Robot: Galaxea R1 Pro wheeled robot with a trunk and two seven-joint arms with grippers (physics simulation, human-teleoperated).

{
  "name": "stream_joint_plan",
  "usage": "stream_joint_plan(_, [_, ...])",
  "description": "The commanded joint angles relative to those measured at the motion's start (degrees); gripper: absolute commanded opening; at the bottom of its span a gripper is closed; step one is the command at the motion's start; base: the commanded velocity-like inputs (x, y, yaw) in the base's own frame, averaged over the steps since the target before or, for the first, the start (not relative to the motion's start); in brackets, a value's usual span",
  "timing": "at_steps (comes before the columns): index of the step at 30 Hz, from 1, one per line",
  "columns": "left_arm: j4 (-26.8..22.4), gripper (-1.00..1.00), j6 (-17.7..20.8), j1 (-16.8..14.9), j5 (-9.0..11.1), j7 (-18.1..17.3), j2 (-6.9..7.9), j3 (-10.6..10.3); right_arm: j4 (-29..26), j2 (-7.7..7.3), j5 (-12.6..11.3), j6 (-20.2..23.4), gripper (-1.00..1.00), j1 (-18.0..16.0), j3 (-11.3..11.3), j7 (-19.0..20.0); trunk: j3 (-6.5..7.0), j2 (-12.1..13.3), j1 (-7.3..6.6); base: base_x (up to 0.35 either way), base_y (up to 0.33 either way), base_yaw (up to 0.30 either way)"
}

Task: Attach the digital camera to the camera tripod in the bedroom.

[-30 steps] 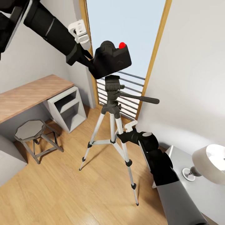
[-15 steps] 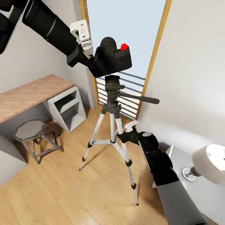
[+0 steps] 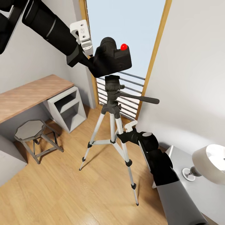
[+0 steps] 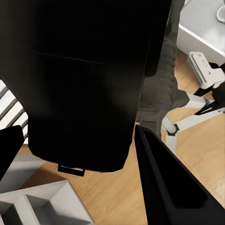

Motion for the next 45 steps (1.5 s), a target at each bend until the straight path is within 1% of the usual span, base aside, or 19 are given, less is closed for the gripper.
stream_joint_plan(1, [-0.01, -1.00, 0.44, -0.10, -0.55, -0.65, 0.03, -0.10, -0.02, 0.03, 2.23, -0.25, -1.00, -0.04, -0.05, 0.42, -0.11, -0.09, 0.04, 0.000, 0.000, 0.000])
stream_joint_plan(7, [0.23, -1.00, 0.46, -0.10, -0.32, -0.70, 0.05, -0.53, -0.02, 0.03, 2.23, -0.25, -1.00, -0.04, -0.05, 0.38, -0.11, -0.09, 0.04, 0.000, 0.000, 0.000])
stream_joint_plan(19, [1.44, -1.00, 0.71, -0.10, -0.15, -0.72, 0.02, -2.34, -0.02, 0.03, 2.23, -0.25, -1.00, -0.04, -0.05, 0.37, -0.11, -0.09, 0.04, 0.000, 0.000, 0.000])
stream_joint_plan(40, [1.53, -1.00, 0.78, -0.10, 0.29, -0.72, -0.04, -2.58, 0.00, 0.03, 2.16, -0.25, -1.00, -0.04, -0.05, 0.37, -0.11, -0.09, 0.04, 0.000, 0.000, 0.000])
stream_joint_plan(45, [2.27, -1.00, 0.85, -0.10, 0.37, -0.72, -0.30, -2.56, -0.01, 0.03, 2.14, -0.25, -1.00, -0.04, -0.05, 0.37, -0.11, -0.09, 0.04, 0.000, 0.000, 0.000])
